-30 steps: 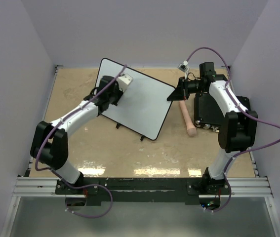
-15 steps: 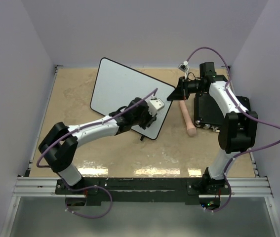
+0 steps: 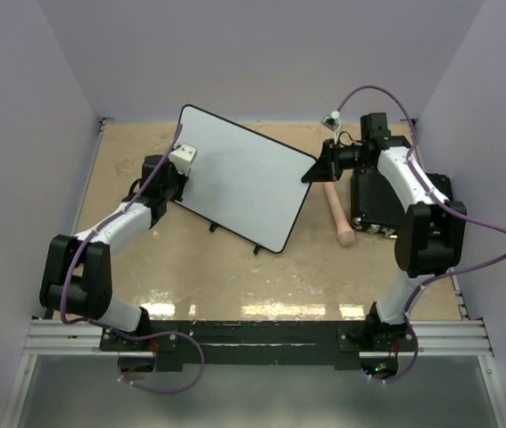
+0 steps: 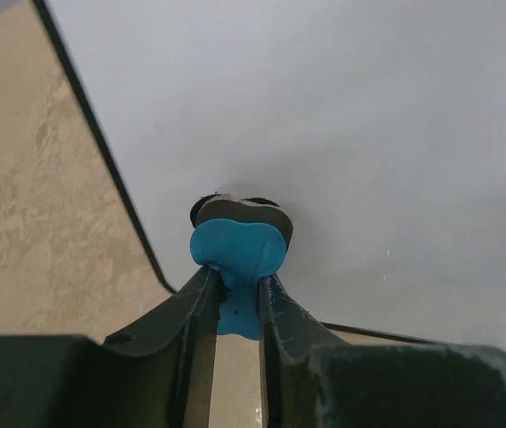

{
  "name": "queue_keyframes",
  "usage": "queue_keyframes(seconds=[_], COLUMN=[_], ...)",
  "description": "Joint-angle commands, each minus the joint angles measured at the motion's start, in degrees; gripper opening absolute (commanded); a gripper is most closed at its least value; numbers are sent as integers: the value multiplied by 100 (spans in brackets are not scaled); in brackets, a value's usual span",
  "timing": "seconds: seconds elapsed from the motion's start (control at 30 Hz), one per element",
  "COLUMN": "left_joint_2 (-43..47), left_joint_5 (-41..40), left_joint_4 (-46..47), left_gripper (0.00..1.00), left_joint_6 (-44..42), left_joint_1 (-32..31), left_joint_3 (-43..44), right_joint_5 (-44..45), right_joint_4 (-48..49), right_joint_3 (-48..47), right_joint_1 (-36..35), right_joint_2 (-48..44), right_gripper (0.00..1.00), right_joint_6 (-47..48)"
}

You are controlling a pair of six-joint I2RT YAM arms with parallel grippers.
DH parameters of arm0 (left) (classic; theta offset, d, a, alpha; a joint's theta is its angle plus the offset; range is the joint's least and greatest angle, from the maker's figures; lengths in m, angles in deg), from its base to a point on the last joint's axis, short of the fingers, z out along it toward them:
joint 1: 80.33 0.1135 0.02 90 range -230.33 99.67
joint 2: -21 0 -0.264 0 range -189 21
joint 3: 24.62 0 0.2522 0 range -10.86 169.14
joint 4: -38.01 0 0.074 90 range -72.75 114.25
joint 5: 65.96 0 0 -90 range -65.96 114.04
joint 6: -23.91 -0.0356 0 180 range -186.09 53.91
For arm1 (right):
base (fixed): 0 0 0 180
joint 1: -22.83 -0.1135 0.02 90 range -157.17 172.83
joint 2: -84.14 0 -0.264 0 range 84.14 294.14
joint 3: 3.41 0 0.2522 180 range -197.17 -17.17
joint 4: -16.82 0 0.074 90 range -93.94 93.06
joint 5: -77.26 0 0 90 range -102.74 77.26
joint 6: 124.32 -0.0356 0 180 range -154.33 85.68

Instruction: Erase the whiteboard

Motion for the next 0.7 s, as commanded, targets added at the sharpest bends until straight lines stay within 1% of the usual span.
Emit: queue_keyframes(seconds=[0.0, 0.03, 0.1, 0.13, 0.17, 0.2, 0.23, 0.3, 0.33, 0.4, 0.43, 0.5, 0.53, 0.57, 0.63, 0.67], left_joint_2=[385, 448, 579, 589, 545, 467, 405, 168, 63, -261, -377, -631, -685, -747, -966, -1028], left_joint_5=[506, 515, 550, 550, 524, 523, 541, 550, 524, 419, 287, 155, -89, -214, -328, -364], left_joint_4=[686, 669, 651, 616, 573, 546, 563, 685, 712, 756, 713, 573, 520, 93, -358, -786], left_gripper=[0, 0, 0, 0, 0, 0, 0, 0, 0, 0, 0, 0, 0, 0, 0, 0], left_joint_6=[-580, -607, -590, -572, -520, -502, -484, -449, -440, -458, -466, -449, -275, -160, 217, 289], left_joint_1=[-612, -1014, -1438, -1901, -2132, -2352, -2737, -3099, -3449, -3776, -4047, -4208, -4208, -4165, -3919, -3831], left_joint_3=[-187, -232, -363, -372, -373, -381, -390, -373, -338, -137, -31, 302, 461, 967, 1567, 2031], right_joint_5=[17, 8, -1, 8, -1, -1, -1, -1, -1, -1, 8, 17, 17, 26, 43, 35], right_joint_4=[179, 187, 205, 222, 240, 258, 293, 319, 337, 346, 337, 319, 302, 293, 293, 310], right_joint_3=[89, 89, 98, 106, 115, 133, 141, 168, 168, 177, 177, 177, 177, 168, 203, 229], right_joint_1=[-54, -63, -63, -54, -63, -63, -63, -63, -63, -54, -63, -63, -63, -63, -63, -63], right_joint_2=[-397, -414, -415, -423, -432, -441, -432, -441, -441, -450, -467, -494, -502, -520, -555, -555], right_gripper=[0, 0, 0, 0, 0, 0, 0, 0, 0, 0, 0, 0, 0, 0, 0, 0], right_joint_6=[412, 403, 386, 377, 359, 351, 333, 307, 280, 271, 271, 280, 289, 306, 324, 324])
